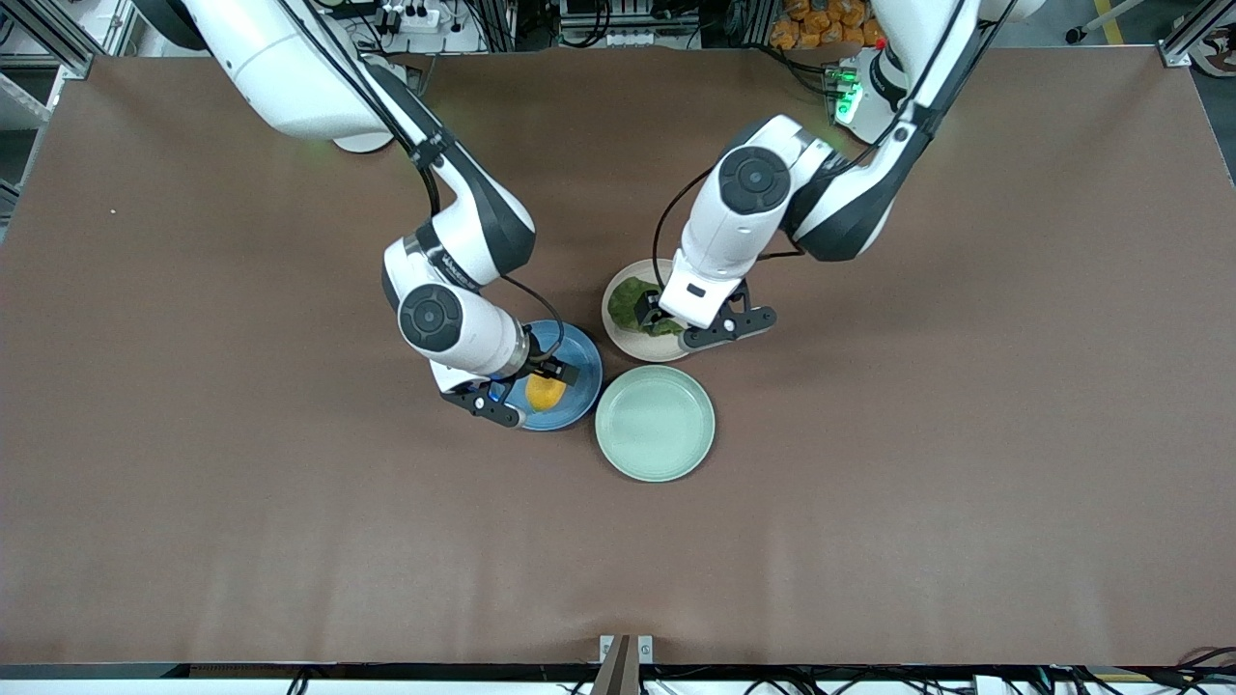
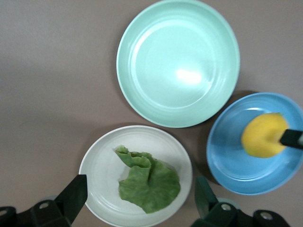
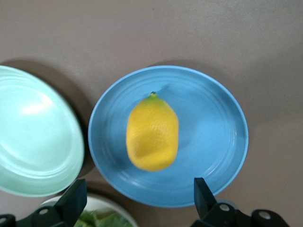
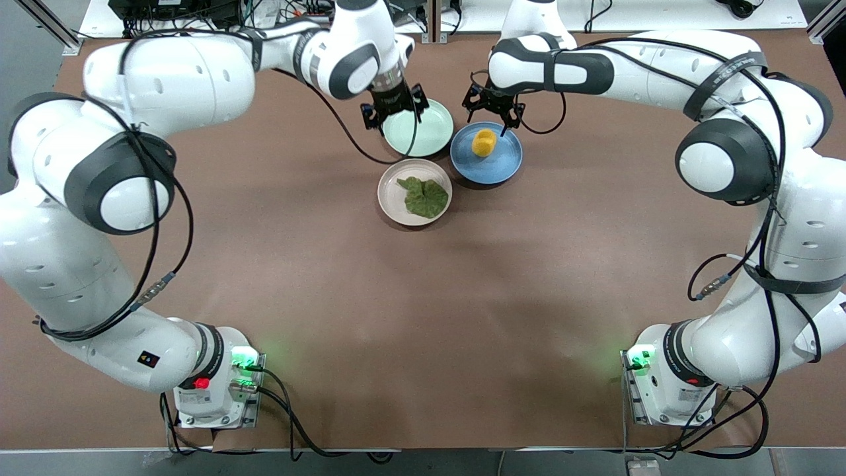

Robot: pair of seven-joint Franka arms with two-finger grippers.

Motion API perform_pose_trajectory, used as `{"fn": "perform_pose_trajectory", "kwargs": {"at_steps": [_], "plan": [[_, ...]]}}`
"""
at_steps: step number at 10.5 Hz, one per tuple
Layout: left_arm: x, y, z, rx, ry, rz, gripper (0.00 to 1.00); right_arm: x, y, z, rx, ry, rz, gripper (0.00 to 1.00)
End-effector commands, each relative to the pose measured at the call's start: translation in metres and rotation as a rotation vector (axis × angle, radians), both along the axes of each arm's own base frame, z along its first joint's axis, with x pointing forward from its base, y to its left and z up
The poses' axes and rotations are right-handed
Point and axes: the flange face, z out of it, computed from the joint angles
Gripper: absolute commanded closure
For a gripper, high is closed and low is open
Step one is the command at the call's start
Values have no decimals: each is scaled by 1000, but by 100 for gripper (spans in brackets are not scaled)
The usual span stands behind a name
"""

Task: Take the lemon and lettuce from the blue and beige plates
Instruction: 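Lower the right gripper onto the lemon while the left gripper descends to lettuce, then close the right gripper on the lemon while the left gripper grasps the lettuce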

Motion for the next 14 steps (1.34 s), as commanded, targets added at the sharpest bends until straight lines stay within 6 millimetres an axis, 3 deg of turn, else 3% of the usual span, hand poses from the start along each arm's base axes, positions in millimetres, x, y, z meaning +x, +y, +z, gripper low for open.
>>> {"fn": "perform_pose_trajectory", "kwargs": {"at_steps": [1, 5, 7, 8, 10, 12, 14], "plan": [[-18, 1, -31, 54, -23, -27, 0, 3, 1, -23, -15, 4, -8, 0], [-40, -26, -79, 49, -35, -11, 0, 2, 9, -58, 8, -16, -15, 0], [-53, -42, -111, 63, -73, 7, 0, -2, 12, -65, 5, -9, -14, 0], [-53, -42, -119, 69, -83, 2, 0, -6, 10, -72, -3, 2, -11, 11], [-53, -42, -127, 74, -74, 1, 1, -5, 9, -71, -4, 4, -13, 49], [-53, -42, -133, 77, -68, -1, 10, -4, 9, -66, -2, 2, -13, 70], [-55, -43, -140, 82, -59, -3, 10, 0, 5, -46, -3, 3, -2, 91]]}}
